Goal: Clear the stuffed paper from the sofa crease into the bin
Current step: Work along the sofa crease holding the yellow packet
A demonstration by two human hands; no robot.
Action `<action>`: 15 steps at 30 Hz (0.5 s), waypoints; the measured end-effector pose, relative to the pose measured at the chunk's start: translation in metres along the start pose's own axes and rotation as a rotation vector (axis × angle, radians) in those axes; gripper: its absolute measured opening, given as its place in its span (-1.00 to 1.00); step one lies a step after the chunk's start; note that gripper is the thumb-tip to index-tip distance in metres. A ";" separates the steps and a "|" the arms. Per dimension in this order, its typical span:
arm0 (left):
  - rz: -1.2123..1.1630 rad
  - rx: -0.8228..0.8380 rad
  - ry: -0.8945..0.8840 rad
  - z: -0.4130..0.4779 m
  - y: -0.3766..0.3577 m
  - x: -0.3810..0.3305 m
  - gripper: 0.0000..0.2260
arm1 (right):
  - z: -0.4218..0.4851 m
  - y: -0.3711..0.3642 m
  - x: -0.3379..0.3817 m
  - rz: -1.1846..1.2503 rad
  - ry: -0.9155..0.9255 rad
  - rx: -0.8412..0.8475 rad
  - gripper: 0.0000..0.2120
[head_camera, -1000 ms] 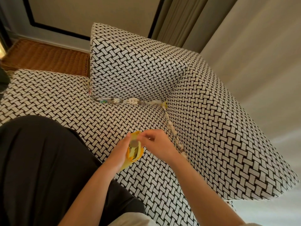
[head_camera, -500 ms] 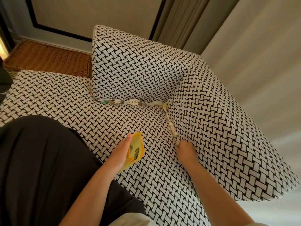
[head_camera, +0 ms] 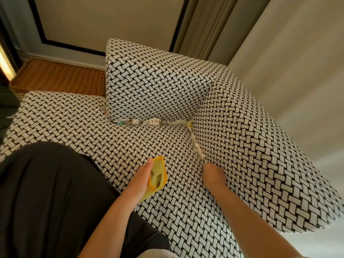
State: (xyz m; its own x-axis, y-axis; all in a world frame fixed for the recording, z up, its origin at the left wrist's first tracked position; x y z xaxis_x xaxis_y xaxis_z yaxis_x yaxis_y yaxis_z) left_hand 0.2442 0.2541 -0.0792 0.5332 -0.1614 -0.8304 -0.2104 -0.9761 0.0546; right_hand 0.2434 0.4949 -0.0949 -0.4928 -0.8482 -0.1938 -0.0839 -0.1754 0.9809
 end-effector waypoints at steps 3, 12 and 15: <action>0.006 -0.004 -0.015 0.002 -0.001 0.003 -0.43 | -0.001 0.002 -0.002 0.062 -0.025 -0.027 -0.81; 0.026 -0.022 -0.039 0.005 -0.004 0.006 -0.45 | -0.009 0.026 0.018 0.179 0.107 -0.080 -0.80; 0.017 -0.050 -0.040 0.008 -0.004 0.010 -0.44 | -0.016 0.046 0.031 0.491 0.077 -0.070 -0.79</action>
State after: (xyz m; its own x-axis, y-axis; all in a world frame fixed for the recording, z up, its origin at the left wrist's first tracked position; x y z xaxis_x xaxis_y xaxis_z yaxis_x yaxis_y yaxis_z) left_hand 0.2434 0.2581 -0.0922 0.4964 -0.1733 -0.8506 -0.1779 -0.9794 0.0958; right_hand 0.2388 0.4527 -0.0563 -0.3939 -0.8732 0.2872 0.2014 0.2229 0.9538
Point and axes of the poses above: each hand's wrist, its own z-axis towards the middle knuckle, its own y-axis out of the back of the hand, x = y × z, the point moved 4 cm from there along z, towards the middle knuckle, and after that the axes turned 13 degrees about -x, right-handed, at the moved point
